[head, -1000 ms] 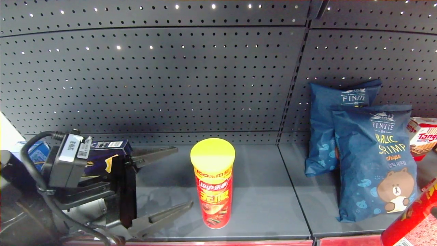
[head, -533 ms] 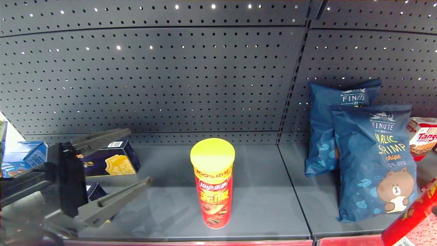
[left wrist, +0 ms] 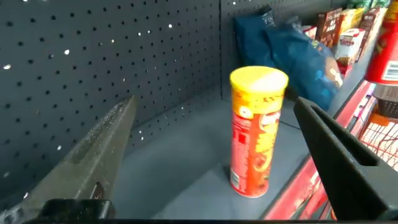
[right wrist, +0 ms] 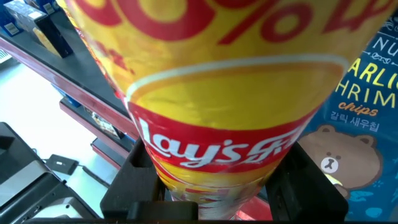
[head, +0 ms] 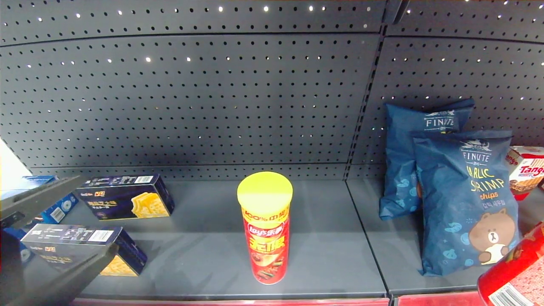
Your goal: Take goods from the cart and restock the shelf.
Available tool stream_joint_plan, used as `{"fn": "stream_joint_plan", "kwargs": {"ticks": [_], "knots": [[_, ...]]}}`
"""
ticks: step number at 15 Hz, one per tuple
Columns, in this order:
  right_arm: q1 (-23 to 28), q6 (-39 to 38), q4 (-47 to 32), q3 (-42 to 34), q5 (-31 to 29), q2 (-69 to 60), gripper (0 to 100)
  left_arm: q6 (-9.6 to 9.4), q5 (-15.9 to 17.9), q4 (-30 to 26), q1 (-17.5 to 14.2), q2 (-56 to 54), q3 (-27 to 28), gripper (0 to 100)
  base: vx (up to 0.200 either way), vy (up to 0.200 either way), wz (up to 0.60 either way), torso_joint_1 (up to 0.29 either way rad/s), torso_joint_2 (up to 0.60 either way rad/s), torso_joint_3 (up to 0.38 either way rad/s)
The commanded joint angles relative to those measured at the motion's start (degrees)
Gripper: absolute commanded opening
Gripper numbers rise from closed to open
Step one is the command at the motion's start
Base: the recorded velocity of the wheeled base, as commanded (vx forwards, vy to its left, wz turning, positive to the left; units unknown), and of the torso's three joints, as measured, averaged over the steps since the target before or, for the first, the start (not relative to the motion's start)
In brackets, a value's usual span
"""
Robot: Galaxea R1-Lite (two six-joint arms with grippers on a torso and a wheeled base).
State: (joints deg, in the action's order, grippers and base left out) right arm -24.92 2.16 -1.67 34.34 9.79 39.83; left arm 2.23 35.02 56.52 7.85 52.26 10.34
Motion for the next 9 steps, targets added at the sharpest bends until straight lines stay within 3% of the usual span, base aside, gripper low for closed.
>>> {"fn": "stream_joint_plan", "kwargs": {"ticks": [1, 3, 7, 8, 9], "knots": [[0.0, 0.0, 0.1, 0.4, 0.1, 0.1, 0, -0.12, -3.2, -7.3, 0.0, -11.1, -0.8, 100, 0.000, 0.000, 0.00, 0.000, 0.00, 0.000], [-0.1, 0.1, 1.1, 0.5, 0.1, 0.0, 0, -0.21, -8.0, -16.3, 0.0, -20.5, -3.0, 100, 0.000, 0.000, 0.00, 0.000, 0.00, 0.000], [0.0, 0.1, 1.3, 0.8, 0.1, -0.9, 0, -0.12, -12.3, -42.2, 0.0, -44.4, -4.0, 100, 0.000, 0.000, 0.00, 0.000, 0.00, 0.000], [0.0, 0.1, 1.3, 0.9, 0.1, -1.0, 0, -0.39, -13.1, -44.9, 0.0, -47.0, -4.4, 100, 0.000, 0.000, 0.00, 0.000, 0.00, 0.000], [-0.1, 0.1, 1.3, 1.1, 0.1, -0.9, 0, -1.79, -19.0, -46.1, 0.0, -46.5, -4.6, 100, 0.000, 0.000, 0.00, 0.000, 0.00, 0.000]]}}
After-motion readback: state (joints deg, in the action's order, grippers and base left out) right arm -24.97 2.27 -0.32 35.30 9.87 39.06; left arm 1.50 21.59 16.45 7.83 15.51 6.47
